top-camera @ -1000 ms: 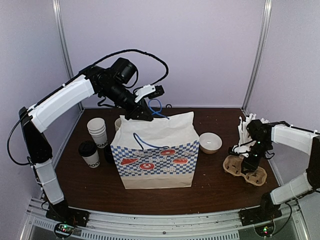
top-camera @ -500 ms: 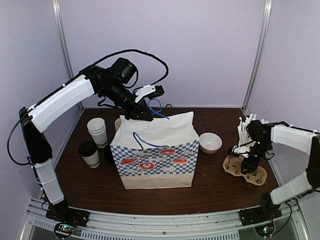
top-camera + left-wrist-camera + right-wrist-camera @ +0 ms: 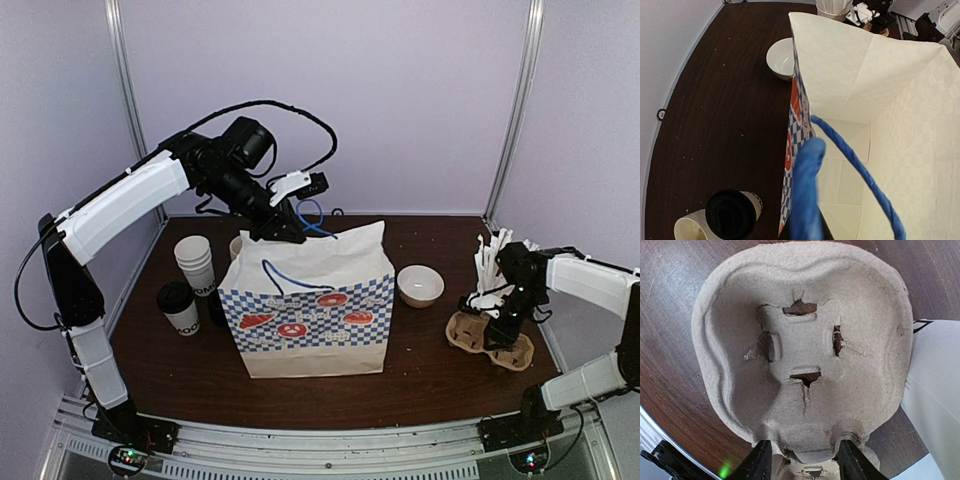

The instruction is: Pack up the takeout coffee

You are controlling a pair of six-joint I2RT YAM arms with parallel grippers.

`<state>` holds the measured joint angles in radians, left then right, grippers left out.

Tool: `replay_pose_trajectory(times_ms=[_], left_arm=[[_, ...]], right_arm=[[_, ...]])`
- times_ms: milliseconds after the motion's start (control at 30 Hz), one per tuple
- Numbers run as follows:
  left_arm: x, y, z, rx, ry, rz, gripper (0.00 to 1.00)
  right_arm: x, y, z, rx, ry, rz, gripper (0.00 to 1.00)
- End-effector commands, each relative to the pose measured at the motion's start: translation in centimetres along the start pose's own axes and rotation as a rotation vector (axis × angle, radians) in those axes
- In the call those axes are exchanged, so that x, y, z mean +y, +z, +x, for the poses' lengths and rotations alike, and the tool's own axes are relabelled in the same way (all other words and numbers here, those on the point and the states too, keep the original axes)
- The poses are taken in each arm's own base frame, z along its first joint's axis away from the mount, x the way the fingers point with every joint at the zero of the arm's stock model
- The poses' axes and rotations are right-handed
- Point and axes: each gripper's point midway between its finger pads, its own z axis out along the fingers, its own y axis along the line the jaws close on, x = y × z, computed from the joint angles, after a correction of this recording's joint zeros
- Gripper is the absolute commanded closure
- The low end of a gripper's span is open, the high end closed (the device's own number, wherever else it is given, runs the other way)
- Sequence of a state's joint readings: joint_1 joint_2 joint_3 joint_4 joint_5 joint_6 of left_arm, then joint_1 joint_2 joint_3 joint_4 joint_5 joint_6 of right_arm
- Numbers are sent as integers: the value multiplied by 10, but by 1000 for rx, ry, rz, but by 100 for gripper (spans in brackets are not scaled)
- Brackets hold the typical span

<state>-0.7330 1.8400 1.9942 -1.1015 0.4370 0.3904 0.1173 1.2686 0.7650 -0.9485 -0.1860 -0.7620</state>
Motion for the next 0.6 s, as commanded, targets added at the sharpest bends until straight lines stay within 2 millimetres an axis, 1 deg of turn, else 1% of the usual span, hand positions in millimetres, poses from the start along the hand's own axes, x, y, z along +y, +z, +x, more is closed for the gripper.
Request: replay_pose_trajectory(times_ms=[0,133,300,433,567], left_arm=[[-5,-9,-3,-13,18,-10,94],[-5,-9,-2,-9,17,-11,94],[-5,-9,-1,-7,16,-11,94],[-5,-10,-2,-11,18,-11,94],[-6,-10,-2,-12,19,-11,94]], right_arm=[[0,7,0,10,7,-12,52],[0,10,-1,14,2,-15,55],[-1,12,-1,15,-2,-7,55],[1,8,-4,4,-9,-7,61],[6,-2,-9,-22,-15,-11,67]])
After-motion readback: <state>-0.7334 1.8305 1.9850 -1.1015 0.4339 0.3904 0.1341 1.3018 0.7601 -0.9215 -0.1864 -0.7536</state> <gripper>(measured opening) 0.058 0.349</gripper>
